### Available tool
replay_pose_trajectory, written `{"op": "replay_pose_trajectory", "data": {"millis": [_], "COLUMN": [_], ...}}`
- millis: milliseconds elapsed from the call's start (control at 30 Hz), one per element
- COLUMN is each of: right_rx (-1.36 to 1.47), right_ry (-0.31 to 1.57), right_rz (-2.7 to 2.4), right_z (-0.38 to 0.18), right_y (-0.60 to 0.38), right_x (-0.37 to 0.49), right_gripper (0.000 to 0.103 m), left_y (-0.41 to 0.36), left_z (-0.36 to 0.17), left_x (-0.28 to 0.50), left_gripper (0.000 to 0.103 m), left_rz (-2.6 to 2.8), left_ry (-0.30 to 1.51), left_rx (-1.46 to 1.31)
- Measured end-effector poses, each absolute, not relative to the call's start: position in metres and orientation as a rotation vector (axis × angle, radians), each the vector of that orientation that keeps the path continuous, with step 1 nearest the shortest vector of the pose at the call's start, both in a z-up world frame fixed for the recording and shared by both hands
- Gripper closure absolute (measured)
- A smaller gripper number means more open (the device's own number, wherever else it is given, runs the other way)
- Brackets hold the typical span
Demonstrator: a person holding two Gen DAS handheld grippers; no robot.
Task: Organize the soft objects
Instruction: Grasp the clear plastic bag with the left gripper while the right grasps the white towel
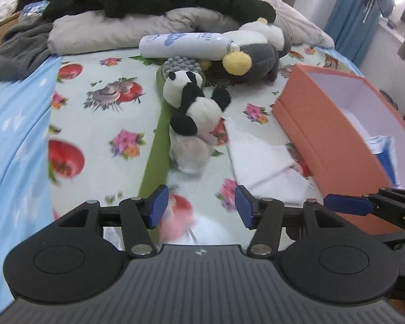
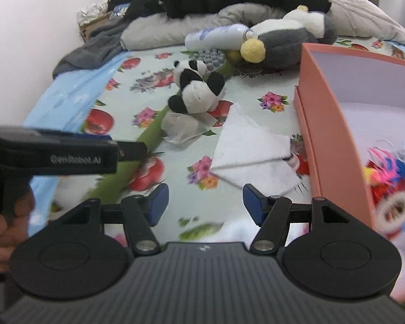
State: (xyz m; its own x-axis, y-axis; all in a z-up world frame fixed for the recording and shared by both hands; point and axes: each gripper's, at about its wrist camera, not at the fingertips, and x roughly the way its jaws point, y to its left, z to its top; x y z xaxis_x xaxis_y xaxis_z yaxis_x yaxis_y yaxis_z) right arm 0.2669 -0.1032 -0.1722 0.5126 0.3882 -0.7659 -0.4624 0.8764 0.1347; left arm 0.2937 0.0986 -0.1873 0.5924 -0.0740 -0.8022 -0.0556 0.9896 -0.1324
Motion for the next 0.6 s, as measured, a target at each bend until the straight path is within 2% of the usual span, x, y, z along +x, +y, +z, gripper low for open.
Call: {"op": "replay_pose_trajectory", "data": {"millis": [100,400,600], "right_rx": [-0.122,-0.129,-0.202], "right_ry": [0.888,0.899,0.876], "right_rz": [0.504,0.464,0.447], "right_z": [-0.191,-0.235,-0.256], "right_y": [-0.092,-0.077,-0.071], "right_x": [0.289,0.339,0.341], "right_gripper": [0.04,0.04,0.039], "left_y": [0.103,0.096,0.089], "left_z": [-0.201,-0.23,-0.25], "left_x": [0.321,0.375,0.391], "left_gripper": [0.042,0.032,0.032], "left_rz": [-0.042,-0.119,-0.107], "left_ry": [0.946,0.942,0.981], "left_rx": [-0.094,0.073,0.138]}}
